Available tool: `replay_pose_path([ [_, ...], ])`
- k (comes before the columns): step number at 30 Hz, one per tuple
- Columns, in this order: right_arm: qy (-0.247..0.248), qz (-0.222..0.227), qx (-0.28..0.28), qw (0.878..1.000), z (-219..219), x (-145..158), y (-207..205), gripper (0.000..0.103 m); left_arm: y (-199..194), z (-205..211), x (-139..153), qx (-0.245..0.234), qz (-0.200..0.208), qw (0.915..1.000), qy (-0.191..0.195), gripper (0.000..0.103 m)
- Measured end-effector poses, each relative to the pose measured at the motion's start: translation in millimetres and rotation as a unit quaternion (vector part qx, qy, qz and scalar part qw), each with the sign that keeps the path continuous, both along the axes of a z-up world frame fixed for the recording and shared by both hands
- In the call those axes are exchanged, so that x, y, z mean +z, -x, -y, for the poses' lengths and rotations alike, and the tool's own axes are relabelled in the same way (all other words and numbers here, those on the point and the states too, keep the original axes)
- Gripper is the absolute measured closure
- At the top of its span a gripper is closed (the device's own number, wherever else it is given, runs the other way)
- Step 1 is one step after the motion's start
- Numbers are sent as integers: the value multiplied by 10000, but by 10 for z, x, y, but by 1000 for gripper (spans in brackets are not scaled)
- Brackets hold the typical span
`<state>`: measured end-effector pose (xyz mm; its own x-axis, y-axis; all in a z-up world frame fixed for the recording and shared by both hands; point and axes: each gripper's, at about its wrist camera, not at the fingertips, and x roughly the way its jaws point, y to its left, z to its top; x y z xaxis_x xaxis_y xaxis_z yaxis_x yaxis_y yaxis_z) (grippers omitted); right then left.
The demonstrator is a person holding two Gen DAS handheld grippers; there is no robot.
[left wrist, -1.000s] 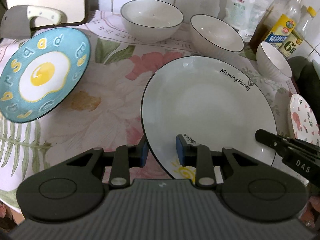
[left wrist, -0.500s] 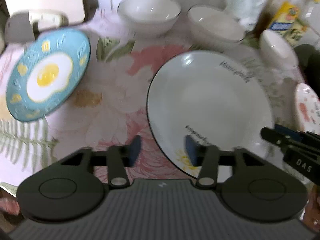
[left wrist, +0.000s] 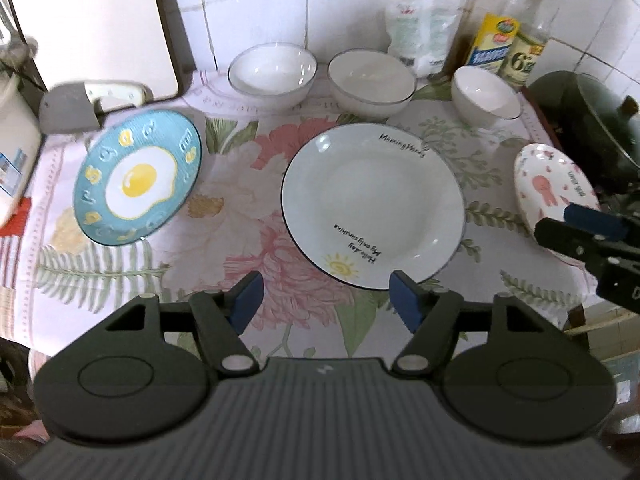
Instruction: Organize plates and bowls
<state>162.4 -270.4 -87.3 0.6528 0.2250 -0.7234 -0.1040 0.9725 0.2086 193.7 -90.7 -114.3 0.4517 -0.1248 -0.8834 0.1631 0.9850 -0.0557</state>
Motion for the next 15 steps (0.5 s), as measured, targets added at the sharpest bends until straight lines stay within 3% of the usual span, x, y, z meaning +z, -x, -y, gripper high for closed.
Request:
replay_pose_path([
  [7,174,320,66,9993,57,476,313,34,290,81,456,-223,317,9991,-150,26],
  [11,364,382,170,9985,78,655,460,32,481,124,713,-163,610,9977,-248,16],
  [15,574,439,358,9967,116,824,607,32,608,193,905,-259,696,9970,-218,13],
])
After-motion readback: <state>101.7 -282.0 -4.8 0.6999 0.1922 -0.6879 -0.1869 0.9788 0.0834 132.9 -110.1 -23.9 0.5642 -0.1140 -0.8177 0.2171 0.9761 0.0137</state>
